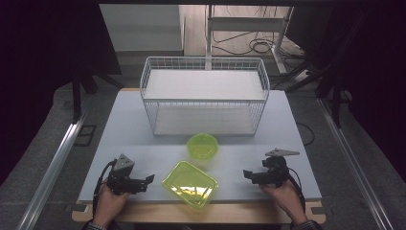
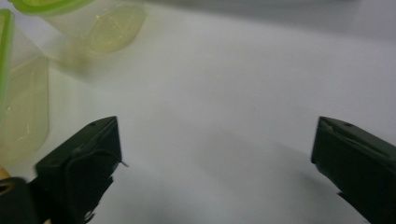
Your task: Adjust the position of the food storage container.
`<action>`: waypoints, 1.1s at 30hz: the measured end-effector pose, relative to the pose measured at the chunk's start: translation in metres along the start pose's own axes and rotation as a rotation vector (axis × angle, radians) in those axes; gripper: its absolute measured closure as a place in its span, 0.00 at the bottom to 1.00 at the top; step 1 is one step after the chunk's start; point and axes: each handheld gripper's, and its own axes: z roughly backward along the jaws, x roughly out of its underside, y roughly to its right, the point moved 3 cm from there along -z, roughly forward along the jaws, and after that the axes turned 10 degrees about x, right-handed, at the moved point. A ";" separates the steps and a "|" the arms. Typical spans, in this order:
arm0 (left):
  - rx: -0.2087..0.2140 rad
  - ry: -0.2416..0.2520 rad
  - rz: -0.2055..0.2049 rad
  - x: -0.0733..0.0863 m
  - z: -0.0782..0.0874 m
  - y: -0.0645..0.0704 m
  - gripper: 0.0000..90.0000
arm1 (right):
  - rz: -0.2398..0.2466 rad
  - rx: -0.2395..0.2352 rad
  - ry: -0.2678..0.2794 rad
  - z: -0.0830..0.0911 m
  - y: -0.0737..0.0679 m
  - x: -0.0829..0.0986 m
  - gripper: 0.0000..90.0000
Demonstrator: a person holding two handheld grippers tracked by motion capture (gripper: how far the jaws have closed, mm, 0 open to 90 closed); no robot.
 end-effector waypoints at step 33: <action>-0.021 -0.002 -0.029 -0.001 -0.002 0.001 0.04 | 0.157 -0.114 0.003 0.007 -0.022 -0.013 0.76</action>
